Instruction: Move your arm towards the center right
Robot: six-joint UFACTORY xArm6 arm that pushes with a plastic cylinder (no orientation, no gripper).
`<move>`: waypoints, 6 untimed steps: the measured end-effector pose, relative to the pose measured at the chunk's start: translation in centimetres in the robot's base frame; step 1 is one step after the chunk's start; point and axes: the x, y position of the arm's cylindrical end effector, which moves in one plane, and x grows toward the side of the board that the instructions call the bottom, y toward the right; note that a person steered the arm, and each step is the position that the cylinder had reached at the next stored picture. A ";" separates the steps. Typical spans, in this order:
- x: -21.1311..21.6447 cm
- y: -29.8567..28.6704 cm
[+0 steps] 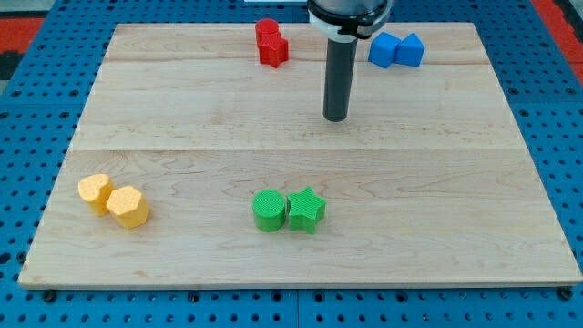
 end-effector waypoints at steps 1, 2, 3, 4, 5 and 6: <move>0.0 1.0; 0.0 1.4; 0.3 3.4; -1.0 8.7; -2.0 10.5; -2.0 10.5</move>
